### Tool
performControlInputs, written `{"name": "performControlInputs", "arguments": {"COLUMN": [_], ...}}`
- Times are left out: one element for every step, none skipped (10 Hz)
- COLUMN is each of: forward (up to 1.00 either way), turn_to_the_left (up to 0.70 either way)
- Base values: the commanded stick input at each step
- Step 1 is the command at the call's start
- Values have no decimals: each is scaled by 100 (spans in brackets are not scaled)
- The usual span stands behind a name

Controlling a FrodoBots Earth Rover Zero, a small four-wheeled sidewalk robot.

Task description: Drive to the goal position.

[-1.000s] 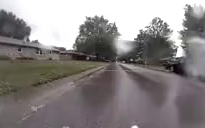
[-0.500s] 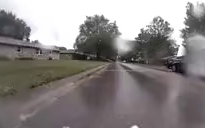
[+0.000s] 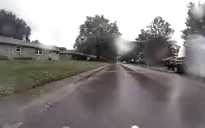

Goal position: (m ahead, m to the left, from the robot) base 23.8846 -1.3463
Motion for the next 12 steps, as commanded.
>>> {"name": "performControlInputs", "arguments": {"forward": [50,50,50,50,50,50,50,50,50,50,50,50], "turn_to_the_left": [-1,-1,-1,-1,-1,-36,-5,-1,-1,-1,-1,-1]}}
